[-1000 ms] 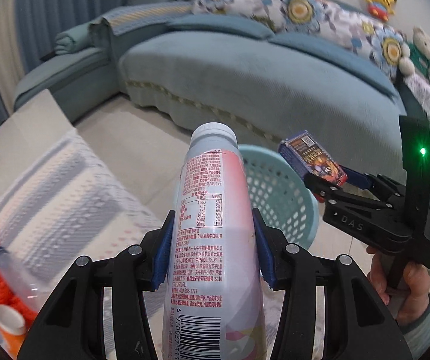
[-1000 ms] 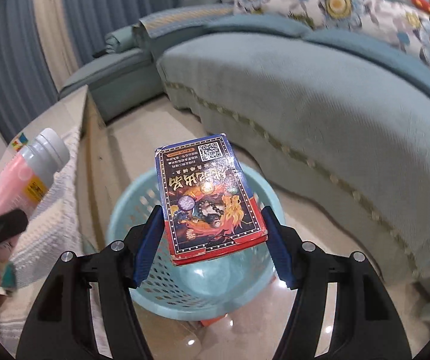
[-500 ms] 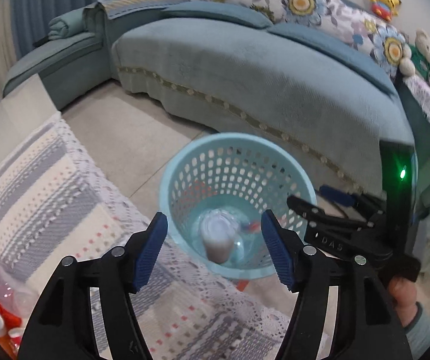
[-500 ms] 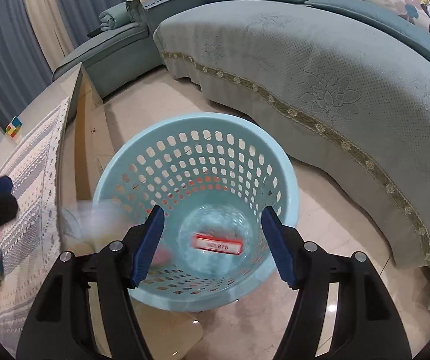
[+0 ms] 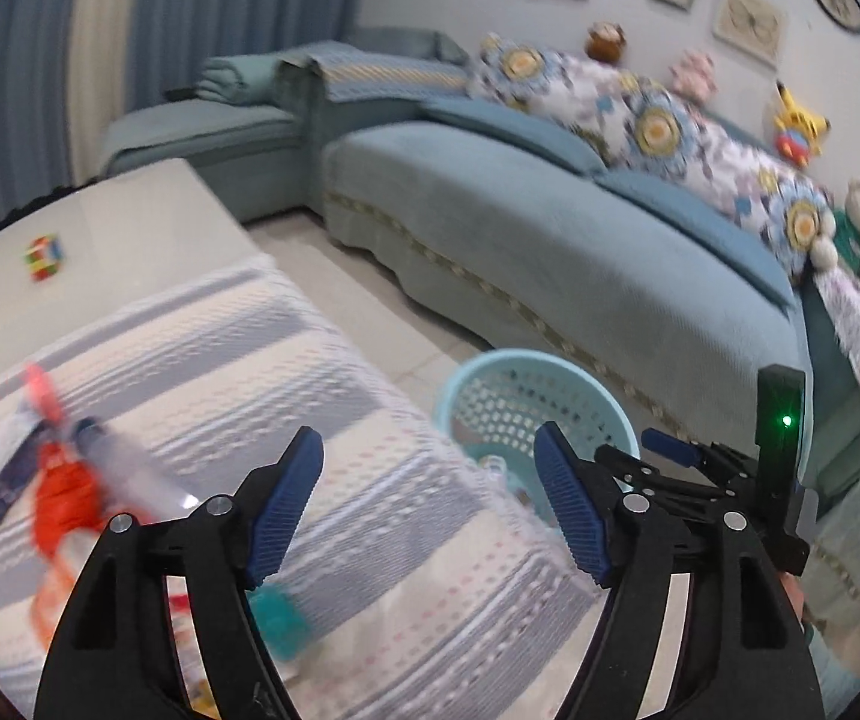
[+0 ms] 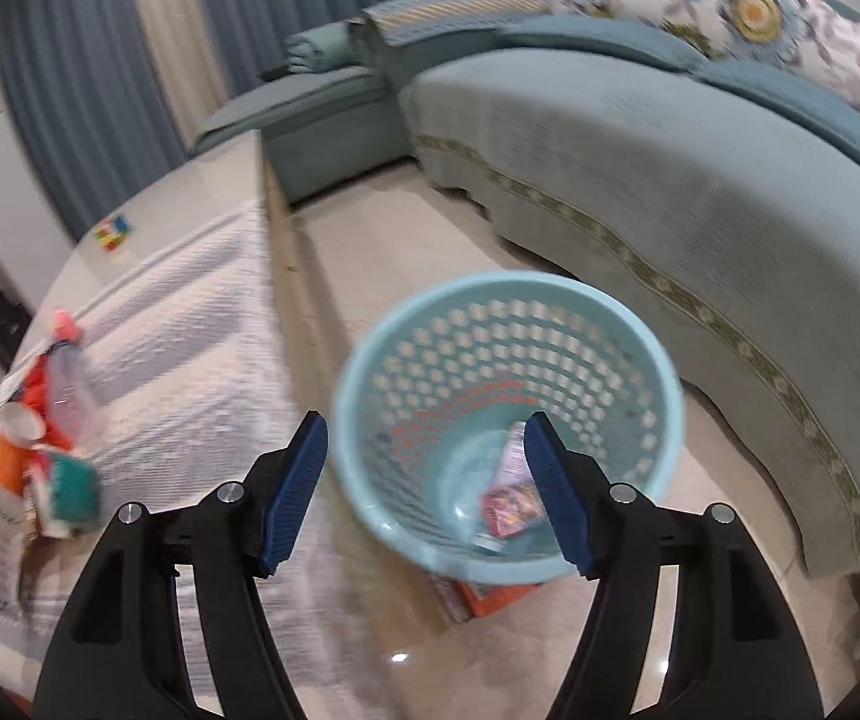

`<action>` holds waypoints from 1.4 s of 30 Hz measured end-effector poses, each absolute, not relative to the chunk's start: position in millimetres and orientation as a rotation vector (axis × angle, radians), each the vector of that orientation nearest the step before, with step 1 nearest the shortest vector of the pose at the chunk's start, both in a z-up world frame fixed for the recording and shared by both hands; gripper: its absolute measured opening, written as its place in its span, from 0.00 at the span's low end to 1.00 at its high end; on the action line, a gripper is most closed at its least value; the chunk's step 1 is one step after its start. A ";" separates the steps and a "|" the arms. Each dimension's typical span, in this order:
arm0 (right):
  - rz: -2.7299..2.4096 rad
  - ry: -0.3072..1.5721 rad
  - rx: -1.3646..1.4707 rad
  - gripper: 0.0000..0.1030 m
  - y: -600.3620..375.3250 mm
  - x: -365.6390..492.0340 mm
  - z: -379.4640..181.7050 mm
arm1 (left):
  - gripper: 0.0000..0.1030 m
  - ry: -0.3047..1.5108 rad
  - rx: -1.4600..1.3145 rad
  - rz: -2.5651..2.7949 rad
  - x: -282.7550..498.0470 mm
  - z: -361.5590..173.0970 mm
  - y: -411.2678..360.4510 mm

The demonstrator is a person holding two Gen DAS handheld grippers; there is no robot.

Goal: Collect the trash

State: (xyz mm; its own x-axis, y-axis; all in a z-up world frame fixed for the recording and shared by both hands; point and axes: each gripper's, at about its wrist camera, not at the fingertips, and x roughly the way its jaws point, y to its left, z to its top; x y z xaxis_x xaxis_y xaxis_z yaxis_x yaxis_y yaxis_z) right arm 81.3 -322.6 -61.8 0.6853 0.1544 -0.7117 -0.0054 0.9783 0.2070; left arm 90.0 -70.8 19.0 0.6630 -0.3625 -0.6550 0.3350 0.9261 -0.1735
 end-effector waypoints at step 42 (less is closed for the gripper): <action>0.415 0.857 -0.155 0.28 -74.4 56.5 -69.6 | 0.39 0.953 -0.337 -0.027 -51.9 -73.2 175.2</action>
